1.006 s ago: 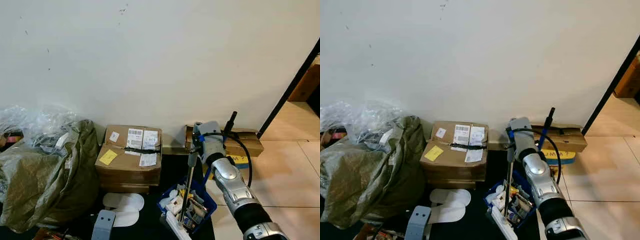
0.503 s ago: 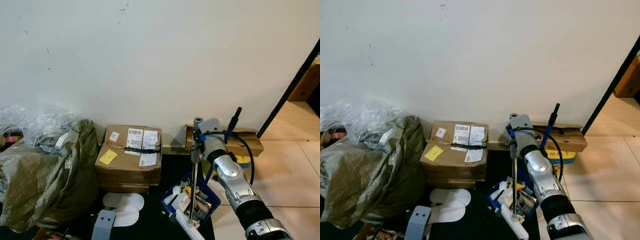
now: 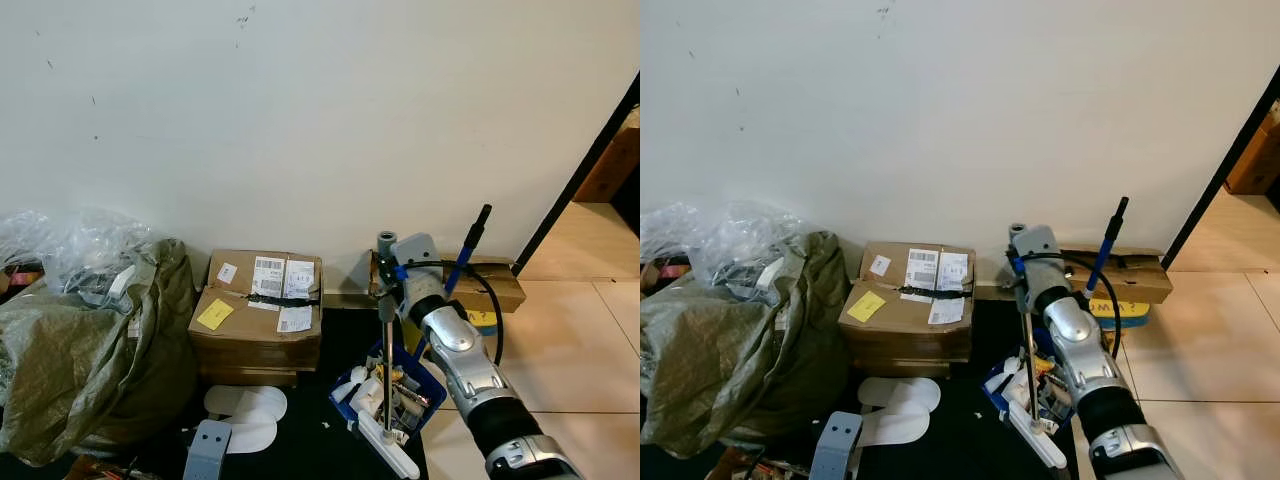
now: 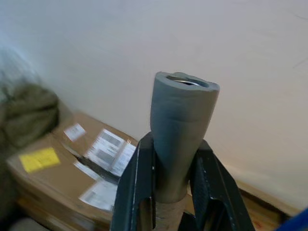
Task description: Sweep floor
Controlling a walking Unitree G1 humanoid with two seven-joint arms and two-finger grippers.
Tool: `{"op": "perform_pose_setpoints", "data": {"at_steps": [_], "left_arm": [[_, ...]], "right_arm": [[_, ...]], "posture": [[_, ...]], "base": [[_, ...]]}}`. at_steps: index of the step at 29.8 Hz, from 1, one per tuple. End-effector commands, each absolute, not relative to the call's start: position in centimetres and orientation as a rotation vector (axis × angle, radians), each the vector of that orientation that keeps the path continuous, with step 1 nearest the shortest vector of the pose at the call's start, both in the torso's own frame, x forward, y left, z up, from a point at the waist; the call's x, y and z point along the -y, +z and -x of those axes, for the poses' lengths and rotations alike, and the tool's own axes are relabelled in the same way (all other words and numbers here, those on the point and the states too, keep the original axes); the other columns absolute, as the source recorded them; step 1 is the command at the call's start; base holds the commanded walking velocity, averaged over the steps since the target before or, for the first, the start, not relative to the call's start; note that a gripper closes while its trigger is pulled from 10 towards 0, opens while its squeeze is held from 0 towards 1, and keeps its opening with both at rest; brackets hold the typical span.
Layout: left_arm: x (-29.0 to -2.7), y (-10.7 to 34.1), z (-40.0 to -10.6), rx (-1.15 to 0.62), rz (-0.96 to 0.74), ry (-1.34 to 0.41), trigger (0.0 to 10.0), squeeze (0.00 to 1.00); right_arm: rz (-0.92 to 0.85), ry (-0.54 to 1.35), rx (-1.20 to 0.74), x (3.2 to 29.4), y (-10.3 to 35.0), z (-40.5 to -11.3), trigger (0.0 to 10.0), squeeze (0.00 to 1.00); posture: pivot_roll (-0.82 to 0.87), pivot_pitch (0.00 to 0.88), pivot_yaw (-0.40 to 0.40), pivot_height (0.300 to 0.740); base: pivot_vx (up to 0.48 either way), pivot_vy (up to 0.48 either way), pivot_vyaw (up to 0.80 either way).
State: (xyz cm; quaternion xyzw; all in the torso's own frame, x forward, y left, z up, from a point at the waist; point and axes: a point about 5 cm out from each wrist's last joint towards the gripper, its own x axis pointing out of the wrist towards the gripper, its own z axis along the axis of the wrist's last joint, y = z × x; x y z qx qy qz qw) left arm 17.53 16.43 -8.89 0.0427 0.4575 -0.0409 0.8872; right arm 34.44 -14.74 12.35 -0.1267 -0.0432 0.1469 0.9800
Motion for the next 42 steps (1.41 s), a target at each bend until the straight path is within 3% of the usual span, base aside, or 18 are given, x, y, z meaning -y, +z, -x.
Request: {"op": "perform_pose_setpoints", "data": {"at_steps": [1,22,28,38,42], "left_arm": [[-16.4,-9.3,-16.8,-0.980,-0.084,-0.085,10.0,0.00],[-16.3,-9.2,-17.0,-0.978,-0.080,-0.085,10.0,0.00],[-16.3,-9.2,-17.0,-0.979,-0.081,-0.084,10.0,0.00],[-16.1,-9.1,-17.2,-0.979,-0.087,-0.089,10.0,0.00],[-16.1,-9.1,-17.2,-0.984,-0.094,-0.090,10.0,0.00]], "right_arm": [[0.205,0.302,0.152,14.4,13.8,-34.5,10.0,0.00],[0.051,0.432,0.260,14.0,17.9,-34.2,10.0,0.00],[-0.141,0.484,0.247,13.4,19.2,-33.8,10.0,0.00],[-0.211,0.697,0.161,12.8,20.1,-33.4,10.0,0.00],[-0.261,0.759,0.055,11.6,17.9,-32.8,10.0,0.00]], "posture": [[-0.06,0.113,-0.006,0.740],[-0.06,0.093,-0.002,0.740],[-0.07,0.076,-0.002,0.740],[-0.08,0.043,-0.002,0.740],[-0.09,0.014,-0.002,0.740]], "base": [[0.000,0.000,0.00],[0.000,0.000,0.00],[0.000,0.000,0.00],[0.000,0.000,0.00],[0.000,0.000,0.00]]}}
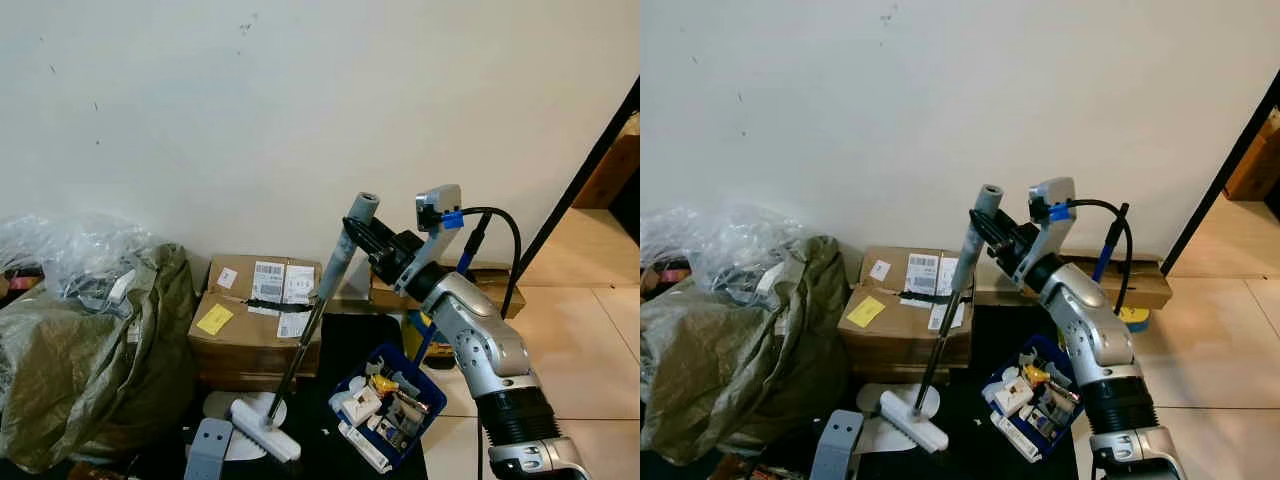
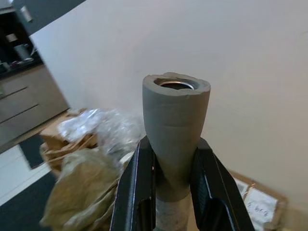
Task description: Sweep floor
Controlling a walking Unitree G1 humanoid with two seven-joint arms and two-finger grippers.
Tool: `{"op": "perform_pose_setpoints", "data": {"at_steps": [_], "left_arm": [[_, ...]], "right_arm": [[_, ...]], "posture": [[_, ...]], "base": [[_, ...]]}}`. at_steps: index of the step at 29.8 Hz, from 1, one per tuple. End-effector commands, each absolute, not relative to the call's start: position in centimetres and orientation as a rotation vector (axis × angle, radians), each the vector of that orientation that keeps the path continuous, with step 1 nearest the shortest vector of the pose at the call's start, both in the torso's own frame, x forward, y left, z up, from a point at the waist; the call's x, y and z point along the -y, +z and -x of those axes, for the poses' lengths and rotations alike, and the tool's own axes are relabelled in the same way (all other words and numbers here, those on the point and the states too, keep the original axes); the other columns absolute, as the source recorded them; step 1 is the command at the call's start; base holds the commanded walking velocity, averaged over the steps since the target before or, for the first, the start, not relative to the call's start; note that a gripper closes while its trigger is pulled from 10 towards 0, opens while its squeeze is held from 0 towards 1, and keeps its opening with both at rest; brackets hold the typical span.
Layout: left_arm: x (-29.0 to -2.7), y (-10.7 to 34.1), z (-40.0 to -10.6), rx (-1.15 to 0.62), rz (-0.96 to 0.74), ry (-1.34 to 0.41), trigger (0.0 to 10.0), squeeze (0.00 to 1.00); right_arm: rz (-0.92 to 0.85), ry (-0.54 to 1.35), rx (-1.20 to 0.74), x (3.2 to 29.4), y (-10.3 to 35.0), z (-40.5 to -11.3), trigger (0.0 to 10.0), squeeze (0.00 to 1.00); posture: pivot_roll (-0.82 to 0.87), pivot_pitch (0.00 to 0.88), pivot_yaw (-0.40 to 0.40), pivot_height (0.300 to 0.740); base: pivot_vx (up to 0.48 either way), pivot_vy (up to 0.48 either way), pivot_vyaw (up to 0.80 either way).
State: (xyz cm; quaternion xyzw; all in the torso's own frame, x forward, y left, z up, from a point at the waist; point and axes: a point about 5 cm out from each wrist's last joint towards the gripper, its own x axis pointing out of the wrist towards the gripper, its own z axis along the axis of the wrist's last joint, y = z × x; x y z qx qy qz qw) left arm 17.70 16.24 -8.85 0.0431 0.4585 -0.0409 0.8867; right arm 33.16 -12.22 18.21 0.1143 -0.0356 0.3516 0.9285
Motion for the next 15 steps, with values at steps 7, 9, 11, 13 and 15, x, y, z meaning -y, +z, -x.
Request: {"op": "perform_pose_setpoints", "data": {"at_steps": [7,9,11,13,15], "left_arm": [[-16.0,-9.1,-17.2,-0.988,-0.092,-0.077,10.0,0.00],[-16.0,-9.1,-17.4,-0.980,-0.090,-0.066,10.0,0.00],[-16.0,-9.1,-17.4,-0.975,-0.089,-0.061,10.0,0.00],[-16.0,-9.0,-17.5,-0.967,-0.084,-0.047,10.0,0.00],[-16.0,-9.0,-17.5,-0.956,-0.076,-0.028,10.0,0.00]], "right_arm": [[-0.275,0.729,-0.085,9.8,13.7,-32.2,10.0,0.00],[-0.186,0.727,-0.114,9.1,12.4,-31.9,10.0,0.00],[-0.135,0.737,-0.121,8.9,12.0,-31.8,10.0,0.00],[-0.089,0.741,-0.117,8.6,11.7,-31.7,10.0,0.00],[-0.062,0.757,-0.099,8.3,11.7,-31.6,10.0,0.00]], "posture": [[-0.09,0.002,-0.004,0.740],[-0.11,0.000,-0.008,0.740],[-0.11,0.000,-0.008,0.740],[-0.12,0.000,-0.013,0.740],[-0.13,0.000,-0.015,0.740]], "base": [[0.000,0.000,0.00],[0.000,0.000,0.00],[0.000,0.000,0.00],[0.000,0.000,0.00],[0.000,0.000,0.00]]}}
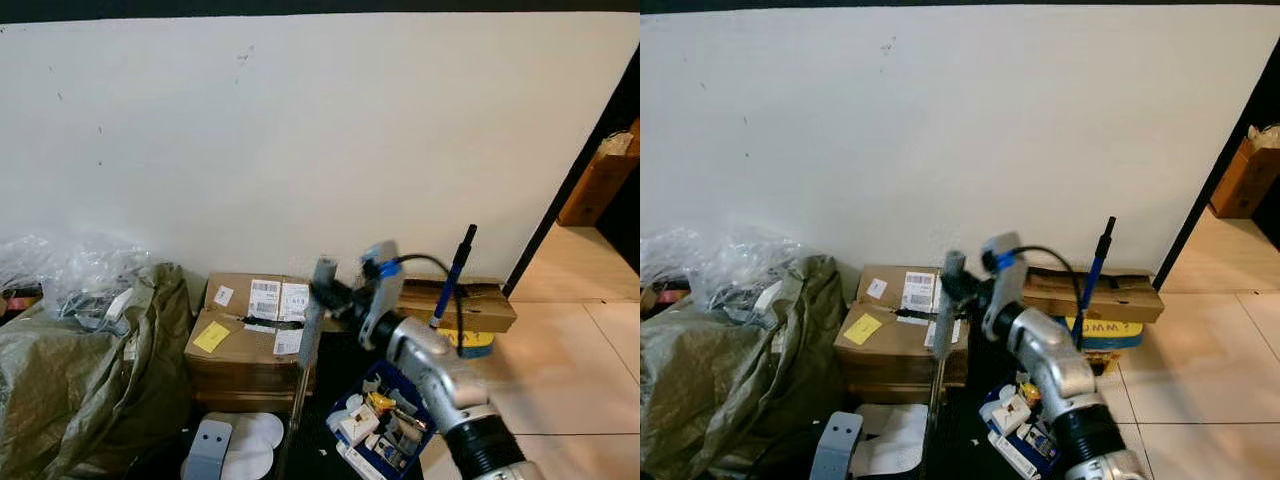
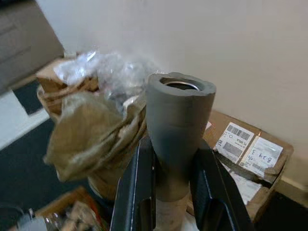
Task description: Sweep floor
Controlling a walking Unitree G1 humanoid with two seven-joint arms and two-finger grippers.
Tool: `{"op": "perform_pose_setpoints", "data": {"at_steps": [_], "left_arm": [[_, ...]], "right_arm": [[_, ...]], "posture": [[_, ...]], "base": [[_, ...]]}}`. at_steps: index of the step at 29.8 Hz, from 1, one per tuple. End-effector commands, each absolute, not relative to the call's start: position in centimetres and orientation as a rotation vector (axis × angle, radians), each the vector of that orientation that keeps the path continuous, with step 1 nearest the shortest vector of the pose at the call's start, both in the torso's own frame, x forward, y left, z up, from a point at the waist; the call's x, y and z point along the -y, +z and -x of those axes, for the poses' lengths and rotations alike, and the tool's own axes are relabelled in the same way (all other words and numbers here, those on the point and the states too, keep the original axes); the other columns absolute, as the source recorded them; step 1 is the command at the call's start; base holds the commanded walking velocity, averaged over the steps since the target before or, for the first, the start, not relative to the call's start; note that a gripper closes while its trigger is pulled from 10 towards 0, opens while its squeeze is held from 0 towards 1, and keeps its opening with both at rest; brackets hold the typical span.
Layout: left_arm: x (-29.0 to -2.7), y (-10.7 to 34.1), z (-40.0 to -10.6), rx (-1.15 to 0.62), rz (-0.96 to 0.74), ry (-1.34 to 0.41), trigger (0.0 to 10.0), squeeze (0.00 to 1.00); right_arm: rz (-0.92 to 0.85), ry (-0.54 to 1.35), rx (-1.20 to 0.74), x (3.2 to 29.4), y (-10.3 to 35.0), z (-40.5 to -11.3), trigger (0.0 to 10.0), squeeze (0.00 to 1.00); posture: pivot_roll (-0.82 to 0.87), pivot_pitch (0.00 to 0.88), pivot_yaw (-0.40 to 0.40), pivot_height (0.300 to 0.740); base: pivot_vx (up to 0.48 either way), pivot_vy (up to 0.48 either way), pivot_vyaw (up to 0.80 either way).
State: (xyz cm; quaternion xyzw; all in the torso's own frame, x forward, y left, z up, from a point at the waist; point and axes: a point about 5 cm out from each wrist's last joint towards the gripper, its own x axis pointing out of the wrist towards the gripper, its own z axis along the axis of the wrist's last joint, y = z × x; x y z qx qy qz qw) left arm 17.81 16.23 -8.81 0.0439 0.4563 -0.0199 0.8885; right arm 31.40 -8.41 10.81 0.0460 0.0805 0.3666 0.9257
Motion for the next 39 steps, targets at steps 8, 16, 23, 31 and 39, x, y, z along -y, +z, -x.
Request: {"op": "perform_pose_setpoints", "data": {"at_steps": [8,16,23,31,39], "left_arm": [[-16.0,-8.7,-18.0,-0.913,-0.051,0.017,10.0,0.00],[-16.2,-8.1,-18.9,-0.865,-0.045,0.006,10.0,0.00],[-19.5,-5.2,-23.3,-0.729,-0.029,0.038,10.0,0.00],[-20.8,-2.9,-26.0,-0.609,-0.004,0.039,10.0,0.00],[-22.2,4.0,-31.7,-0.294,-0.074,-0.098,10.0,0.00]], "right_arm": [[-0.021,0.765,-0.059,7.6,12.1,-31.8,10.0,0.00],[-0.005,0.760,0.008,7.3,12.4,-32.1,10.0,0.00],[0.064,0.764,0.063,7.3,12.9,-32.4,10.0,0.00],[0.079,0.746,0.089,7.8,13.6,-33.3,10.0,0.00],[0.064,0.772,0.117,8.3,14.6,-33.8,10.0,0.00]], "posture": [[-0.16,0.000,-0.001,0.740],[-0.17,0.000,0.009,0.740],[-0.15,0.000,0.023,0.740],[-0.11,0.000,0.029,0.740],[-0.07,0.000,0.037,0.740]], "base": [[0.000,0.000,0.00],[0.000,0.000,0.00],[0.000,0.000,0.00],[0.000,0.000,0.00],[0.000,0.000,0.00]]}}
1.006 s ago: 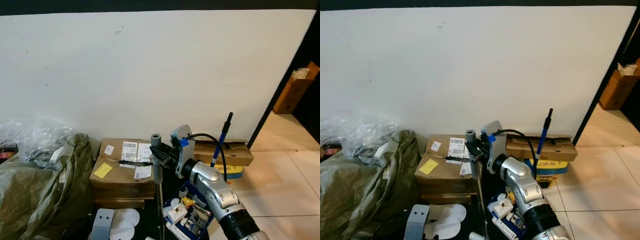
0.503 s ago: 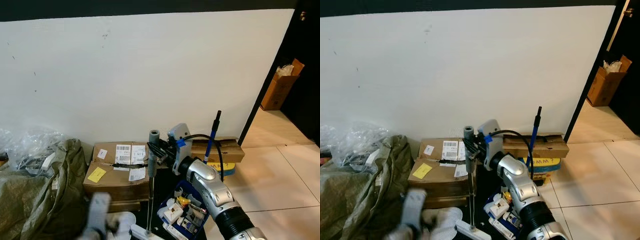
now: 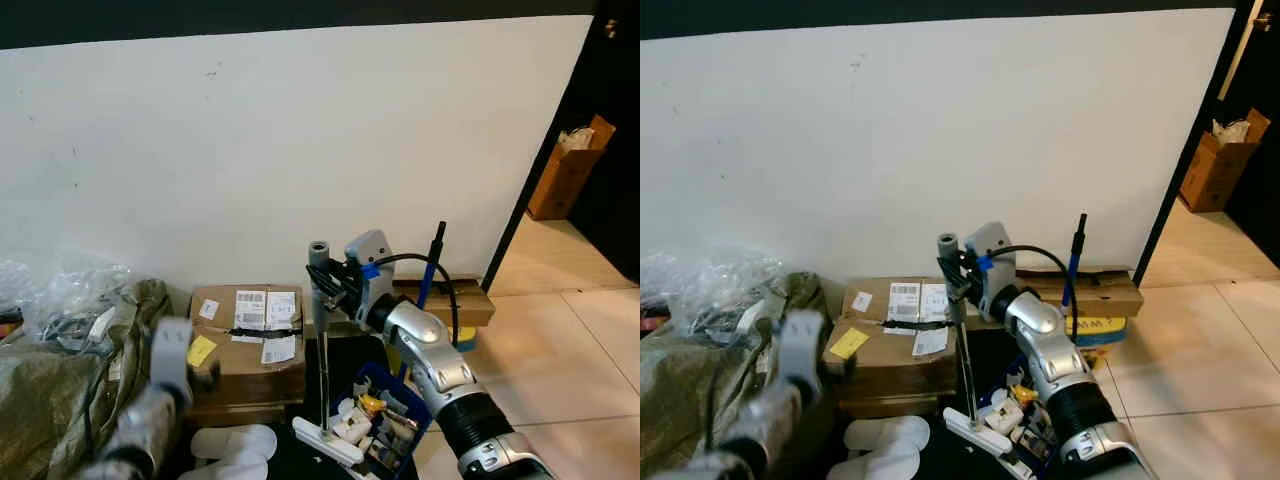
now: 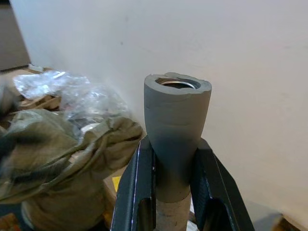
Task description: Sweep floor
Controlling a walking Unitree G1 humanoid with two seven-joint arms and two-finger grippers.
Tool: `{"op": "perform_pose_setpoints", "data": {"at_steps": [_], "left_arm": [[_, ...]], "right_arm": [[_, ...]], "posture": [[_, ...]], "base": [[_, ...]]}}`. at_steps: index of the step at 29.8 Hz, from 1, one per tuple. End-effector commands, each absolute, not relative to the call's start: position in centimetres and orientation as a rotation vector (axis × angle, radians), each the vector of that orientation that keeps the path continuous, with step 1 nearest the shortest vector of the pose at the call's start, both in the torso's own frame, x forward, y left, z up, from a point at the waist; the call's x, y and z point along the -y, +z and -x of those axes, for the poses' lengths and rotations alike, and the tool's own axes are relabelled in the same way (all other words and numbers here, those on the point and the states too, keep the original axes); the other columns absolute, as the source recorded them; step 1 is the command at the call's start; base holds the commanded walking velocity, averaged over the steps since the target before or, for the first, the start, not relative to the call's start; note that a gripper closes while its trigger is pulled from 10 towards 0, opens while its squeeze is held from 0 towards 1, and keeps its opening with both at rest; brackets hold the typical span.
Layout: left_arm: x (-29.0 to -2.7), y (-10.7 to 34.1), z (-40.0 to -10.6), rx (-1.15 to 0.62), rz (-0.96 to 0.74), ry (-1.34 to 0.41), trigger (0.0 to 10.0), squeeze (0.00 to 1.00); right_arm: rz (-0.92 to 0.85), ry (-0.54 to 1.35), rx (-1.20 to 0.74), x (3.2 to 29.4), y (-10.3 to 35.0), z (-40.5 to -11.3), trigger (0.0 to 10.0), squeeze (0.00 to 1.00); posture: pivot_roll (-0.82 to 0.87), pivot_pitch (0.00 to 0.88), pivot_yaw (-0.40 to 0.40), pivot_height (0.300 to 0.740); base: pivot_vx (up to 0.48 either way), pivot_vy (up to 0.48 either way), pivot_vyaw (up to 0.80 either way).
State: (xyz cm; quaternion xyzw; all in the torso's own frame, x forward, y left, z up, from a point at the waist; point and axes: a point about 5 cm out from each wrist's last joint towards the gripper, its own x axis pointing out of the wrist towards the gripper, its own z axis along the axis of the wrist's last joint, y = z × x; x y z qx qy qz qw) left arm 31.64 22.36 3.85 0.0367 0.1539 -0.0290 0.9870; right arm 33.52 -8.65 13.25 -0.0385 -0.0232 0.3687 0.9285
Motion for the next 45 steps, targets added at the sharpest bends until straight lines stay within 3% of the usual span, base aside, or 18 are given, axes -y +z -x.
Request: {"op": "perform_pose_setpoints", "data": {"at_steps": [1,3,5,6,7,12,24,32,33,34,35,42,45], "left_arm": [[-21.9,5.2,-32.5,-0.247,-0.070,-0.155,10.0,0.00],[-20.6,7.6,-33.9,-0.151,-0.036,-0.316,10.0,0.00],[-20.6,7.6,-33.9,-0.151,-0.036,-0.316,10.0,0.00],[-19.5,8.7,-34.4,-0.108,-0.034,-0.447,10.0,0.17],[-18.2,9.6,-34.5,-0.071,-0.020,-0.592,10.0,1.00],[-14.7,11.0,-33.8,-0.022,-0.012,-0.974,10.0,1.00],[-13.4,10.6,-32.0,-0.040,0.000,-1.206,10.0,1.00],[-9.1,10.9,-31.2,0.015,-0.035,-1.322,10.0,1.00],[-8.6,11.0,-31.2,0.021,-0.040,-1.327,10.0,0.24],[-8.6,11.0,-31.2,0.021,-0.040,-1.327,10.0,0.24],[-8.2,11.0,-31.2,0.022,-0.040,-1.334,10.0,0.00],[-7.7,11.0,-31.0,0.017,-0.033,-1.351,10.0,0.00],[-8.4,10.8,-31.5,0.005,-0.048,-1.273,10.0,0.00]], "right_arm": [[0.054,0.788,0.124,8.3,14.8,-33.8,10.0,0.00],[0.047,0.835,0.139,8.1,15.3,-33.7,10.0,0.00],[0.047,0.835,0.139,8.1,15.3,-33.7,10.0,0.00],[0.060,0.860,0.147,8.0,15.5,-33.7,10.0,0.00],[0.085,0.868,0.151,8.2,15.7,-33.8,10.0,0.00],[0.170,0.851,0.135,9.4,16.1,-34.5,10.0,0.00],[0.208,0.878,0.125,11.9,17.0,-34.6,10.0,0.00],[0.220,0.941,0.085,13.1,17.5,-34.7,10.0,0.00],[0.207,0.953,0.088,13.2,17.7,-34.6,10.0,0.00],[0.207,0.953,0.088,13.2,17.7,-34.6,10.0,0.00],[0.198,0.962,0.093,13.2,17.9,-34.5,10.0,0.00],[0.187,0.979,0.095,13.1,18.1,-34.4,10.0,0.00],[0.152,1.041,0.099,12.7,18.4,-33.9,10.0,0.00]], "posture": [[-0.07,0.000,0.041,0.740],[-0.07,0.000,0.046,0.740],[-0.07,0.000,0.046,0.740],[-0.07,0.000,0.048,0.740],[-0.07,0.000,0.050,0.740],[-0.07,0.000,0.053,0.740],[-0.07,0.000,0.054,0.740],[-0.08,0.000,0.049,0.740],[-0.08,0.000,0.045,0.740],[-0.08,0.000,0.045,0.740],[-0.08,0.000,0.044,0.740],[-0.09,0.000,0.047,0.740],[-0.09,0.000,0.044,0.740]], "base": [[0.000,0.000,0.00],[0.000,0.000,0.00],[0.000,0.000,0.00],[0.000,0.000,0.00],[0.000,0.000,0.00],[0.000,0.000,0.00],[0.000,0.000,0.00],[0.000,0.000,0.00],[0.000,0.000,0.00],[0.000,0.000,0.00],[0.000,0.000,0.00],[0.000,0.000,0.00],[0.000,0.000,0.00]]}}
